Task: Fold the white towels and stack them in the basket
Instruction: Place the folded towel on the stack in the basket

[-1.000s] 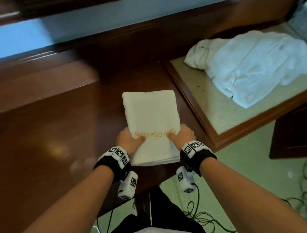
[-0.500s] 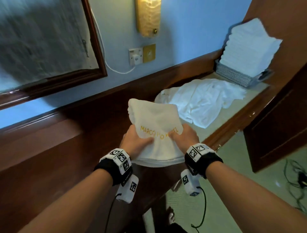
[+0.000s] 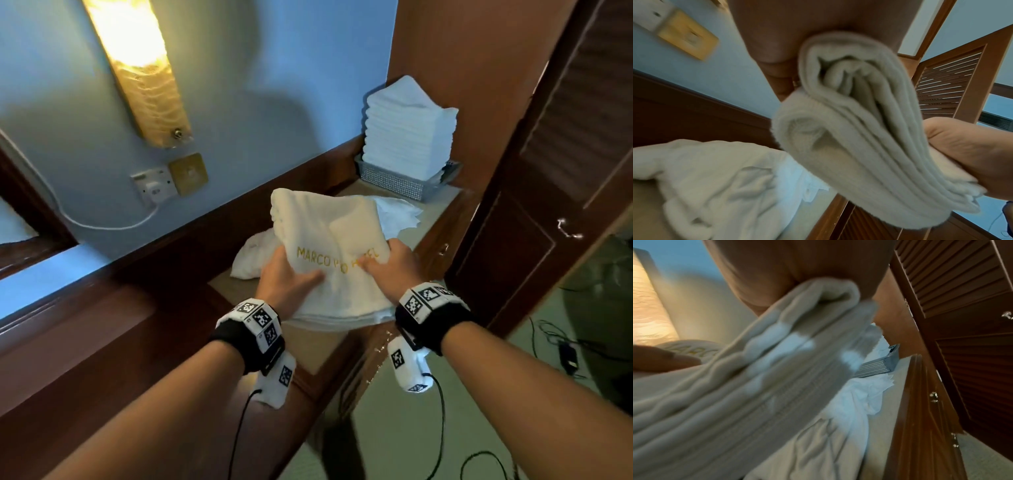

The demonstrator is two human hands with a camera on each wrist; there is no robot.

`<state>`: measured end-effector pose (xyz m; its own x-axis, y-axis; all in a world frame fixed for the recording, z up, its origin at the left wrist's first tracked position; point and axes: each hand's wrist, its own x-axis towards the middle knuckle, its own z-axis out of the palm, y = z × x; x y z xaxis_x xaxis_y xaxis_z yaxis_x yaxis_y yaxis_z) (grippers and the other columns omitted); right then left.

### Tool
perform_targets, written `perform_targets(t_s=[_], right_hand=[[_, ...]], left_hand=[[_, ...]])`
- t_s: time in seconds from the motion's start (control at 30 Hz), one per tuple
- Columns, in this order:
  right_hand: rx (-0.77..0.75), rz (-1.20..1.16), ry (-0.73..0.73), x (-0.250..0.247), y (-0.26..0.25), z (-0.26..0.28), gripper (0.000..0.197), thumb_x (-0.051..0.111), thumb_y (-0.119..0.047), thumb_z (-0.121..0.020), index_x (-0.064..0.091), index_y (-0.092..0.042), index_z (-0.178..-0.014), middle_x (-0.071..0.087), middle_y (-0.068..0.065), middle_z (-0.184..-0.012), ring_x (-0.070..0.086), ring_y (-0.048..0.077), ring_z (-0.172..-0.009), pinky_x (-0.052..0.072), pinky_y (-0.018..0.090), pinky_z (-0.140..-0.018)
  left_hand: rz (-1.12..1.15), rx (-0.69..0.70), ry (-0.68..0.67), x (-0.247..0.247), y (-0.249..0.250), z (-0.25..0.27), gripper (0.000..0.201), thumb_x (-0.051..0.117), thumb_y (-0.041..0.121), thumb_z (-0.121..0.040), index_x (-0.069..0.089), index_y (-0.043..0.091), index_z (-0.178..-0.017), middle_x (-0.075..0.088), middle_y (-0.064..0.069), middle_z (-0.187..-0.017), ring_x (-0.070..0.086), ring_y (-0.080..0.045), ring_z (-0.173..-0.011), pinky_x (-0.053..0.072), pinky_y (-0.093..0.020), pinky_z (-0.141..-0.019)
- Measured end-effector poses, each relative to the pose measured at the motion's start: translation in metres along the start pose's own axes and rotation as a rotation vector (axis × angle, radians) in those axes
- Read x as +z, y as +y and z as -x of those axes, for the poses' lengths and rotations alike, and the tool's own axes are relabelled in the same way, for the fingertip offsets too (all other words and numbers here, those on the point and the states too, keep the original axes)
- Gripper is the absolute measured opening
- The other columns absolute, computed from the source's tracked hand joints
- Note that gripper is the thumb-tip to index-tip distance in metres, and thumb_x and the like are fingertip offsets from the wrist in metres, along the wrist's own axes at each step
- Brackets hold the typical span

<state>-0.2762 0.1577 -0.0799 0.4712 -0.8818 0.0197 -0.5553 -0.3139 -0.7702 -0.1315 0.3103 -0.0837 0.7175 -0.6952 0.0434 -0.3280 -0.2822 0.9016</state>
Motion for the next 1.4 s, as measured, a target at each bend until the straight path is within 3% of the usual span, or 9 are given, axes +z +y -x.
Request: perform_targets(t_s=[0.1, 0.2, 0.33, 0.7, 0.87, 1.0, 1.17, 1.3, 1.4], right_hand=[[-0.001, 0.016, 0.026, -0.039, 0.024, -0.047, 0.042, 0.077, -0.046, -0.077, 0.06, -0.013, -0.098, 0.068, 0.007, -0.097, 0.065, 0.03, -0.088, 0.055, 0.042, -0.079], [-0.011, 0.044, 0.044, -0.078, 0.042, -0.092, 0.042, 0.077, -0.043, -0.078, 0.061, -0.011, -0.1, 0.068, 0.008, -0.1, 0.064, 0.03, -0.091, 0.052, 0.037, -0.077], [-0.02, 0.038, 0.063, -0.119, 0.058, -0.149, 0.047, 0.078, -0.043, -0.076, 0.064, -0.009, -0.105, 0.069, 0.01, -0.103, 0.065, 0.031, -0.094, 0.054, 0.042, -0.082], [-0.02, 0.069, 0.166, -0.187, 0.099, -0.291, 0.043, 0.077, -0.039, -0.081, 0.062, -0.007, -0.106, 0.062, 0.006, -0.099, 0.063, 0.029, -0.095, 0.047, 0.034, -0.076], [-0.046, 0.148, 0.191, -0.217, 0.108, -0.37, 0.034, 0.072, -0.04, -0.084, 0.052, -0.014, -0.091, 0.063, 0.006, -0.094, 0.061, 0.032, -0.092, 0.038, 0.031, -0.069], [-0.1, 0.238, 0.245, -0.25, 0.103, -0.436, 0.037, 0.068, -0.042, -0.087, 0.052, -0.013, -0.103, 0.064, 0.009, -0.102, 0.06, 0.034, -0.093, 0.045, 0.037, -0.072], [-0.178, 0.274, 0.275, -0.283, 0.099, -0.525, 0.035, 0.069, -0.043, -0.086, 0.053, -0.016, -0.1, 0.065, 0.009, -0.1, 0.06, 0.033, -0.09, 0.049, 0.038, -0.075], [-0.256, 0.26, 0.305, -0.302, 0.095, -0.605, 0.034, 0.07, -0.041, -0.085, 0.055, -0.016, -0.101, 0.066, 0.01, -0.099, 0.06, 0.032, -0.088, 0.042, 0.034, -0.07], [-0.324, 0.245, 0.33, -0.31, 0.093, -0.672, 0.035, 0.071, -0.039, -0.084, 0.057, -0.016, -0.107, 0.067, 0.011, -0.104, 0.061, 0.034, -0.091, 0.045, 0.036, -0.072]], left_hand=[[-0.015, 0.018, -0.024, 0.05, 0.025, -0.039, 0.053, 0.087, 0.031, -0.072, 0.063, 0.021, -0.118, 0.073, 0.005, -0.109, 0.07, -0.014, -0.097, 0.06, -0.043, -0.088], [-0.023, 0.034, -0.036, 0.093, 0.054, -0.077, 0.049, 0.085, 0.033, -0.077, 0.062, 0.022, -0.119, 0.072, 0.005, -0.111, 0.07, -0.014, -0.097, 0.059, -0.037, -0.088], [-0.021, 0.07, -0.064, 0.137, 0.088, -0.128, 0.043, 0.08, 0.036, -0.081, 0.064, 0.021, -0.118, 0.073, 0.003, -0.11, 0.071, -0.014, -0.094, 0.059, -0.037, -0.086], [-0.071, 0.151, -0.106, 0.244, 0.149, -0.263, 0.027, 0.076, 0.035, -0.086, 0.059, 0.022, -0.103, 0.066, 0.006, -0.1, 0.064, -0.013, -0.088, 0.049, -0.029, -0.078], [-0.083, 0.179, -0.151, 0.288, 0.172, -0.343, 0.033, 0.072, 0.042, -0.087, 0.062, 0.017, -0.106, 0.07, -0.001, -0.108, 0.066, -0.022, -0.101, 0.054, -0.042, -0.091], [0.029, 0.171, -0.202, 0.315, 0.202, -0.397, 0.059, 0.066, 0.06, -0.066, 0.065, 0.016, -0.105, 0.073, 0.0, -0.105, 0.069, -0.021, -0.097, 0.057, -0.046, -0.09], [0.146, 0.189, -0.247, 0.338, 0.245, -0.452, 0.056, 0.071, 0.04, -0.066, 0.063, 0.01, -0.113, 0.072, -0.002, -0.11, 0.07, -0.021, -0.099, 0.058, -0.047, -0.091], [0.218, 0.258, -0.261, 0.356, 0.269, -0.501, 0.047, 0.078, 0.03, -0.082, 0.062, 0.01, -0.121, 0.071, 0.002, -0.117, 0.069, -0.015, -0.105, 0.057, -0.043, -0.095], [0.19, 0.294, -0.167, 0.38, 0.279, -0.544, 0.057, 0.078, 0.044, -0.077, 0.06, 0.011, -0.12, 0.07, 0.002, -0.118, 0.068, -0.015, -0.107, 0.057, -0.044, -0.094]])
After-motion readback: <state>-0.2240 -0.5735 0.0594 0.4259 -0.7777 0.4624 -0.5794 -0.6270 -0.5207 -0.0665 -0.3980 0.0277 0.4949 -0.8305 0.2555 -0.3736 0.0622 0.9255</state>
